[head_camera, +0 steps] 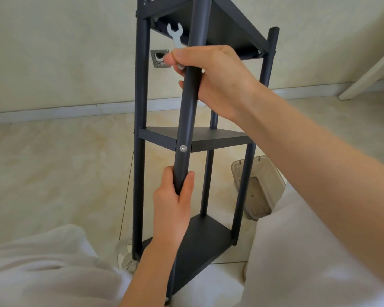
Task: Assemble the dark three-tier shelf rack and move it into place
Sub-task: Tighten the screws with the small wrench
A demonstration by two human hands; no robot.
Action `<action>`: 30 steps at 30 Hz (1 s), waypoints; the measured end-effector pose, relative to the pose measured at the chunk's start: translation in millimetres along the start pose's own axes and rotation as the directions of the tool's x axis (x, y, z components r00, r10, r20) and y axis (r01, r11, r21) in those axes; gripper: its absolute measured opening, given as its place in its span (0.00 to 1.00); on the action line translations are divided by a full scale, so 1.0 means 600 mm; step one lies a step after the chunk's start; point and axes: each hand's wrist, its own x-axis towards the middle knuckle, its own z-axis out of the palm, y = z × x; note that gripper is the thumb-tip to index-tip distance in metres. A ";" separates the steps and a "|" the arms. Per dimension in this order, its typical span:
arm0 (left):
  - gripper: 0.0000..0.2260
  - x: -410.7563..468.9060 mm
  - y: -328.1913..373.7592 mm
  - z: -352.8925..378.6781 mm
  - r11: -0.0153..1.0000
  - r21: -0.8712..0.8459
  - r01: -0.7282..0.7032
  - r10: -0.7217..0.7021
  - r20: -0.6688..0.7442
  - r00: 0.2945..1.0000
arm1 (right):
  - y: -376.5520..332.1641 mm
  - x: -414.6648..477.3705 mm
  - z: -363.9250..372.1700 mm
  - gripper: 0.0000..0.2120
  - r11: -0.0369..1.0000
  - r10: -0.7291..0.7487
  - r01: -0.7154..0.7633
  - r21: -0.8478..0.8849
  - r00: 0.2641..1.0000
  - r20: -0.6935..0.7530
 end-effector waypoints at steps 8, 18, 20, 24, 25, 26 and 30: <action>0.18 -0.001 0.006 0.017 0.999 -0.034 -0.016 0.013 -0.102 0.995 | 0.003 0.011 0.014 0.08 0.995 -0.041 0.043 -0.094 0.999 0.029; 0.20 0.001 -0.003 0.010 0.997 -0.023 -0.077 0.070 -0.208 0.976 | 0.009 0.008 -0.001 0.07 0.913 -0.066 0.102 -0.395 0.992 0.105; 0.19 0.007 -0.005 0.006 0.998 -0.006 -0.069 0.067 -0.196 0.978 | 0.016 0.002 -0.010 0.07 0.901 -0.046 0.088 -0.425 0.993 0.110; 0.17 0.025 -0.011 -0.008 0.999 0.010 -0.044 0.045 -0.164 0.985 | 0.029 -0.012 -0.026 0.07 0.836 -0.047 0.117 -0.536 0.989 0.143; 0.18 0.029 -0.013 -0.011 0.999 0.012 -0.046 0.047 -0.167 0.985 | 0.031 -0.015 -0.027 0.07 0.829 -0.050 0.116 -0.548 0.990 0.135; 0.20 0.033 -0.014 -0.014 0.999 0.010 -0.047 0.048 -0.170 0.984 | 0.035 -0.018 -0.030 0.07 0.827 -0.057 0.113 -0.551 0.991 0.118; 0.14 0.043 -0.009 -0.015 0.997 -0.004 -0.072 0.070 -0.171 0.983 | 0.060 -0.036 -0.038 0.08 0.799 -0.103 0.110 -0.591 0.994 0.045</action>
